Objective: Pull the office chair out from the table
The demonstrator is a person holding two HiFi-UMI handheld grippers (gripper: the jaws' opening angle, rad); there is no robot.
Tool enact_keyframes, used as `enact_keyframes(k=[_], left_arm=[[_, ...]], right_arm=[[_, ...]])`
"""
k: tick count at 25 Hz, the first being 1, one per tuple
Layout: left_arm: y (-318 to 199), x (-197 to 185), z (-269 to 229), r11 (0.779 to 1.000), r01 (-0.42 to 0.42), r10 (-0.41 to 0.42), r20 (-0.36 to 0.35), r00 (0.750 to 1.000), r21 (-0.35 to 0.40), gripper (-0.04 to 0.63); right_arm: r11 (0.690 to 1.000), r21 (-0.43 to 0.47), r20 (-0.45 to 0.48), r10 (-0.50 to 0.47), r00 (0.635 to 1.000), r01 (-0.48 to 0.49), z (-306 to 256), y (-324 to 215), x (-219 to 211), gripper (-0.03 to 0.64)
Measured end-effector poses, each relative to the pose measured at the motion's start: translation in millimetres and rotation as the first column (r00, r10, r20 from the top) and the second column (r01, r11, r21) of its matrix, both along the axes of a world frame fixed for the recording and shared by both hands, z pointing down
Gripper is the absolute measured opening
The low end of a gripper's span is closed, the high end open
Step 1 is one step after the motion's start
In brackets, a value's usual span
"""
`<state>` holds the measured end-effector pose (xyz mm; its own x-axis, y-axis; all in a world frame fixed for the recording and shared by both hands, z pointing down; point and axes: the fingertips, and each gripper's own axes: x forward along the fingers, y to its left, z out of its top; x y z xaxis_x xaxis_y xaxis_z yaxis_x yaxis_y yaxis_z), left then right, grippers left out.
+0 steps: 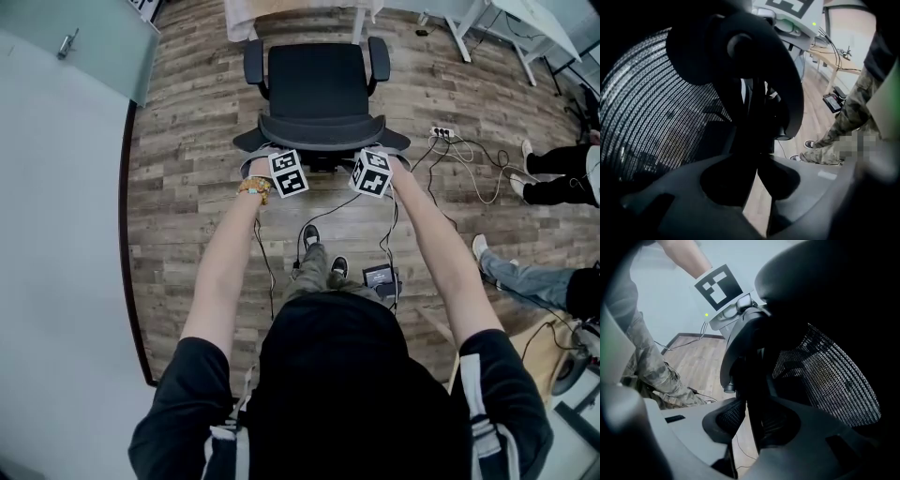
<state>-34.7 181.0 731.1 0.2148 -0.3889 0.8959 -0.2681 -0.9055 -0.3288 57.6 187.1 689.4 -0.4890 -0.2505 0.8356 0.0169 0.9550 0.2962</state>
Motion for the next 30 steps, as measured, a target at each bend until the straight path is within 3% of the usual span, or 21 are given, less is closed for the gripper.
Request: enact_keyframes(k=[30], left_arm=[[40,32,3,0.999,0.042,-0.042,0.012,0.999,0.018,0.098]], right_arm=[[1.000,0.004,0.003,-0.006,1.000,0.006,3,35,33,0.072]])
